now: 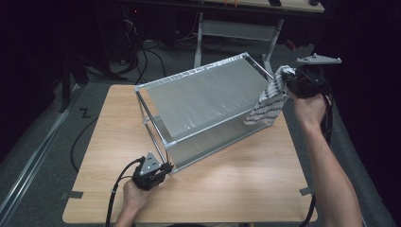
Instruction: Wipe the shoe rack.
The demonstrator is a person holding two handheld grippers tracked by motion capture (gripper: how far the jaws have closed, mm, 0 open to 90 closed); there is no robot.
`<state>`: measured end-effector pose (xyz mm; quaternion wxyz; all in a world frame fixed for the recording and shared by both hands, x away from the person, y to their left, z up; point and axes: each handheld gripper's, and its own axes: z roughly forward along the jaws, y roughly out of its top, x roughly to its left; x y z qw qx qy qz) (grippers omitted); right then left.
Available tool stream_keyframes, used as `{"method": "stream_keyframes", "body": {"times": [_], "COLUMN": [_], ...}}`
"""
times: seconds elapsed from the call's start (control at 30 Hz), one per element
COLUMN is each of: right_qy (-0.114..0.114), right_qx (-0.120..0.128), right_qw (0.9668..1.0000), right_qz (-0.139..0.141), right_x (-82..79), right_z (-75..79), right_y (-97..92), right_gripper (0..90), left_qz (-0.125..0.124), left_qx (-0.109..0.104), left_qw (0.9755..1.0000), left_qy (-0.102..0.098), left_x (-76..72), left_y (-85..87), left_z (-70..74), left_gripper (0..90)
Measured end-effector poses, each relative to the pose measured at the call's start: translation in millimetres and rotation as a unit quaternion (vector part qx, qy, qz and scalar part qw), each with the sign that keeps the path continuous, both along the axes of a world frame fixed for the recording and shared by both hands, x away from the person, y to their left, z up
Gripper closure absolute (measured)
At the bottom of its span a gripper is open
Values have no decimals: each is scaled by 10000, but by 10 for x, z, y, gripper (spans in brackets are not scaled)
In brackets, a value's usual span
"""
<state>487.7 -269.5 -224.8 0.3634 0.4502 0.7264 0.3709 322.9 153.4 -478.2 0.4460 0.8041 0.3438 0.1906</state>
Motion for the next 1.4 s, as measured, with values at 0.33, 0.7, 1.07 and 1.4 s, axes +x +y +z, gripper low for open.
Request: {"method": "stream_keyframes", "body": {"times": [0.33, 0.7, 1.07, 1.4], "right_qy": [162, 757, 698, 552], "right_qx": [-1, -290, -351, -313], "right_qw": [9996, 9964, 9963, 9956], "right_qz": [236, 266, 367, 692], "right_x": [238, 378, 213, -98], "right_z": [-307, -796, -996, -1032], "right_y": [346, 422, 379, 450], "right_gripper": [871, 857, 866, 868], "left_qz": [-92, -151, 66, 484], "left_qx": [-6, -3, -50, -432], "left_qw": [10000, 9999, 10000, 9978], "left_qy": [5, 6, 8, 153], "left_x": [-7, -10, -2, -9], "left_y": [1, 2, 24, 38], "left_z": [0, 1, -6, -29], "left_gripper": [818, 818, 818, 818]}}
